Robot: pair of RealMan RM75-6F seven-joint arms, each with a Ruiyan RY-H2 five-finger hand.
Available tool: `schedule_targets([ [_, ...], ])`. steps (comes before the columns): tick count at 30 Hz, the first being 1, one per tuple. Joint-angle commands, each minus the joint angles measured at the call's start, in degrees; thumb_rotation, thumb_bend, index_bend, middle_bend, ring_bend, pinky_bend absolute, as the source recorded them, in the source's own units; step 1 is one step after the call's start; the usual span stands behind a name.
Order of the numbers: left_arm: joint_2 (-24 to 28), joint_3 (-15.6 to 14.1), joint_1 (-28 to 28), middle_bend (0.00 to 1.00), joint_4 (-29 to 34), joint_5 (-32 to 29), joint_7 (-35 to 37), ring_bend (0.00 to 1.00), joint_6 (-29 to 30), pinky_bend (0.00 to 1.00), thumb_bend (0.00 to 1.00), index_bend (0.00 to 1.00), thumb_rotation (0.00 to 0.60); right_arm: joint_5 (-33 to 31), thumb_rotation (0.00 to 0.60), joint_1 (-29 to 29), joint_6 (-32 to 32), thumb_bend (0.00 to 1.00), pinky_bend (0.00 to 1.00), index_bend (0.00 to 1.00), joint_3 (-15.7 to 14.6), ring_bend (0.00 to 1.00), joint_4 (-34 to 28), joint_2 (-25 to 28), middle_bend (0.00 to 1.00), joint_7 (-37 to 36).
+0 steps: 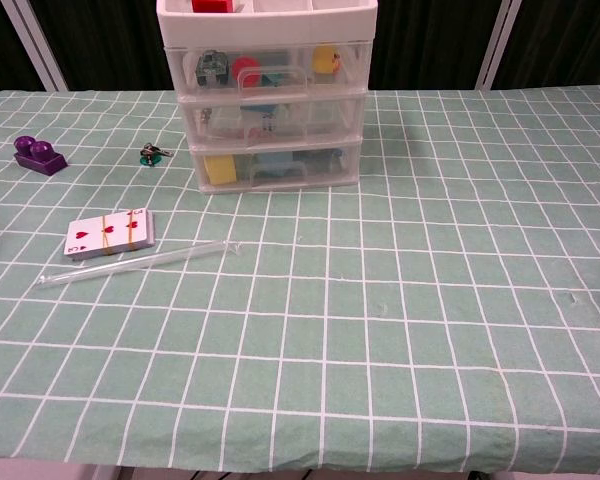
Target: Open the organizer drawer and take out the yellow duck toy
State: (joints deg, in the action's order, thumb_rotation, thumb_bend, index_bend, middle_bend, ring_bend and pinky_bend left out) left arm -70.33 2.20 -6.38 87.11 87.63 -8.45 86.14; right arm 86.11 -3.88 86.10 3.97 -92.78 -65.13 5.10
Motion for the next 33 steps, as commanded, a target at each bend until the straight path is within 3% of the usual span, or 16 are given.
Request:
schedule_targets([
  [1,0.1,0.0,0.2,0.18,0.1,-0.2,0.0,0.13,0.2,0.18,0.09,0.24,0.6,0.1,0.6,-0.1,-0.2,0.15,0.0,0.0,-0.1,0.0,0.0,0.0,0.0,0.0],
  [11,0.3,-0.5,1.0,0.18,0.9,0.7,-0.3,0.13,1.6,0.18,0.09,0.24,0.6,2.1,0.6,-0.7,-0.6,0.16,0.0,0.0,-0.6,0.0,0.0,-0.1,0.01,-2.9],
  [18,0.1,-0.6,1.2,0.18,0.9,1.2,-0.1,0.13,2.2,0.18,0.09,0.24,0.6,5.7,0.6,-6.7,-7.5,0.19,0.02,0.0,-0.4,0.0,-2.4,-1.7,0.09,-12.0],
  [21,-0.1,-0.6,1.3,0.18,0.8,1.2,0.0,0.13,2.3,0.18,0.09,0.24,0.6,5.7,0.6,-10.6,-12.2,0.21,0.11,0.0,0.6,0.02,-4.1,-4.0,0.16,-14.9],
  [27,-0.1,-0.5,1.6,0.18,0.7,1.2,0.4,0.13,2.7,0.18,0.09,0.24,0.6,0.8,0.6,-19.8,-25.3,0.3,0.27,0.0,3.8,0.17,-7.2,-8.6,0.29,-27.8],
  [33,-0.4,-0.4,1.5,0.18,0.0,0.9,1.1,0.13,2.3,0.18,0.09,0.24,0.6,-7.4,0.6,-27.8,-36.3,0.4,0.49,0.0,8.7,0.36,-4.0,-16.1,0.44,-41.3],
])
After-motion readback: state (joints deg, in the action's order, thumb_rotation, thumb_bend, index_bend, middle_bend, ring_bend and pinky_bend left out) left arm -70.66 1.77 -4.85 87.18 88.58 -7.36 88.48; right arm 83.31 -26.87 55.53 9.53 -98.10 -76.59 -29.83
